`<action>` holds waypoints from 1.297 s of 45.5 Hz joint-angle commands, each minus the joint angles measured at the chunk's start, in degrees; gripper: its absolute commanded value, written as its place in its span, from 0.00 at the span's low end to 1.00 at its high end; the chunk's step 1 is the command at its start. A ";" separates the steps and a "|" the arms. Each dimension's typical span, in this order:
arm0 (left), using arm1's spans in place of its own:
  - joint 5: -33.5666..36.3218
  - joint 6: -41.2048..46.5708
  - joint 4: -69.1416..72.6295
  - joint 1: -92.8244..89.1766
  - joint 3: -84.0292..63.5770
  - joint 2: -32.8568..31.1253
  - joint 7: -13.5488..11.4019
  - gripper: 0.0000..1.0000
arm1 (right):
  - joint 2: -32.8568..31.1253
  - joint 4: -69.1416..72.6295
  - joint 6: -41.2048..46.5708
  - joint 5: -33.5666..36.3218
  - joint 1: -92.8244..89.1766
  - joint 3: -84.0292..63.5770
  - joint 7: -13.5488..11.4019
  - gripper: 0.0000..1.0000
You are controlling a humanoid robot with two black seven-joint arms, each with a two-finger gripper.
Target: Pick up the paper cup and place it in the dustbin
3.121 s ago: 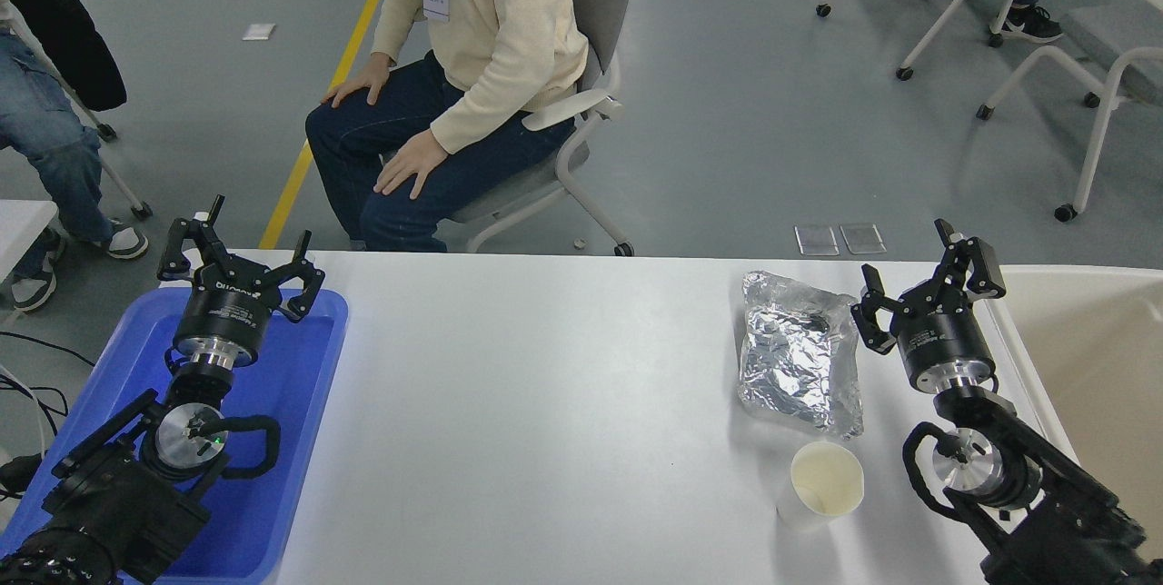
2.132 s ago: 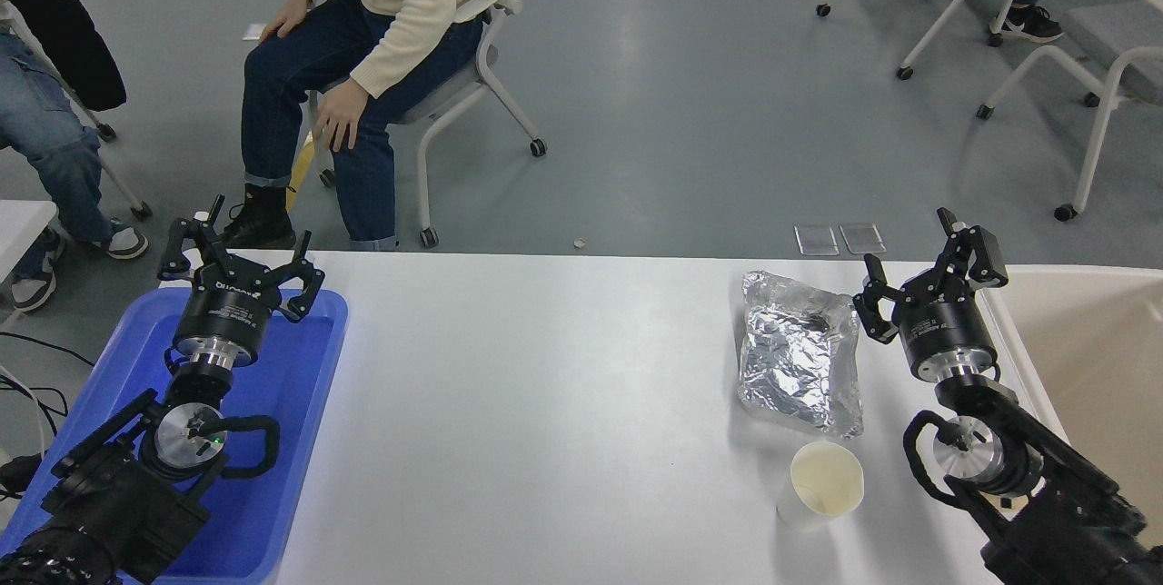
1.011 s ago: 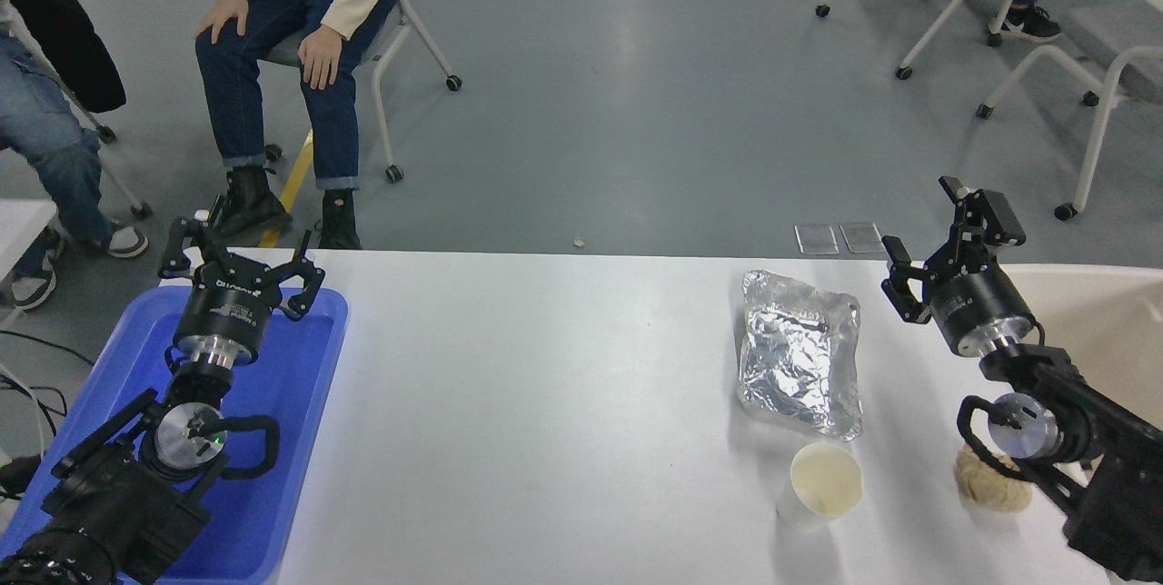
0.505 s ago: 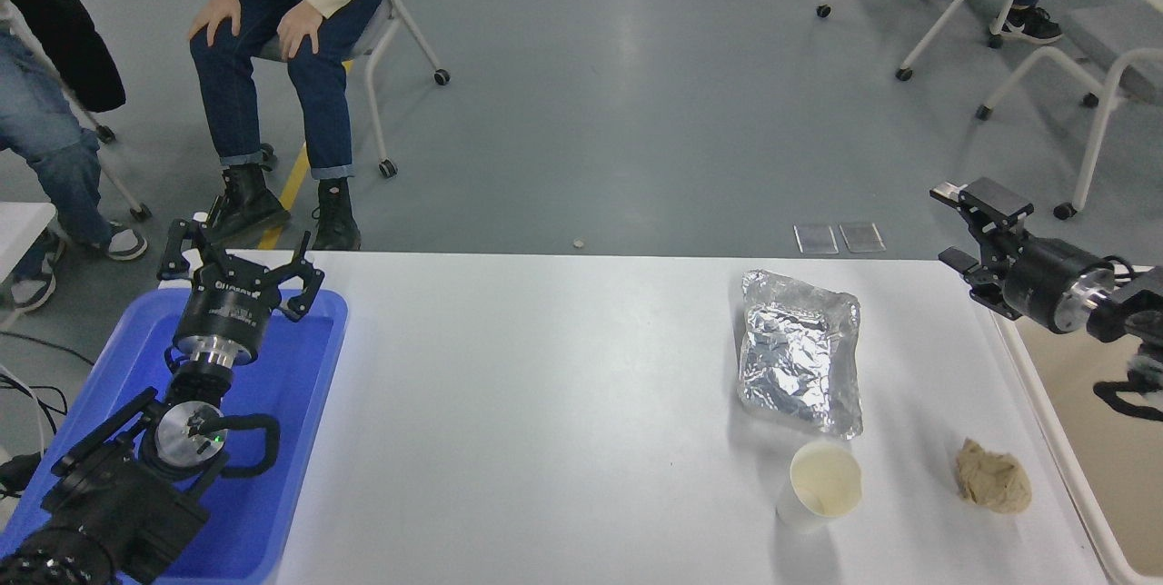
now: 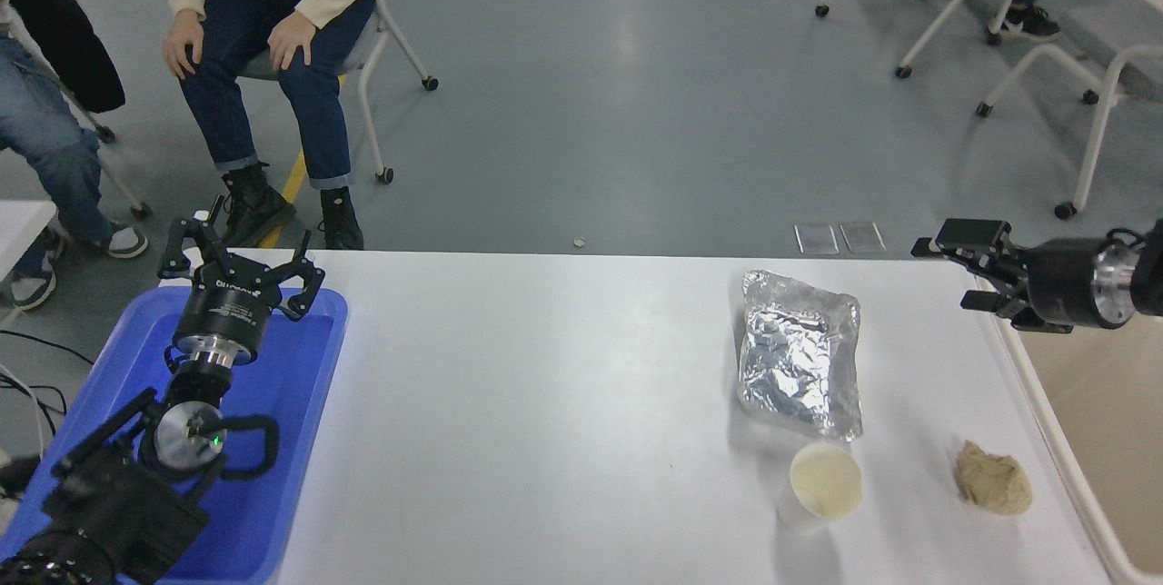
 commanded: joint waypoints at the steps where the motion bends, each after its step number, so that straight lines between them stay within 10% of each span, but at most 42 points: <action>1: 0.00 -0.05 0.00 0.00 0.00 0.05 0.00 1.00 | 7.74 4.96 11.57 -4.45 13.16 -11.32 -1.77 1.00; 22: 0.00 0.04 0.00 0.00 0.00 0.05 -0.08 1.00 | 14.34 13.65 16.07 -9.64 31.17 -8.07 -26.20 1.00; 59: 0.00 -0.13 0.00 0.00 0.00 0.05 -0.08 1.00 | 14.60 23.86 16.07 -11.58 42.17 -5.08 -26.64 1.00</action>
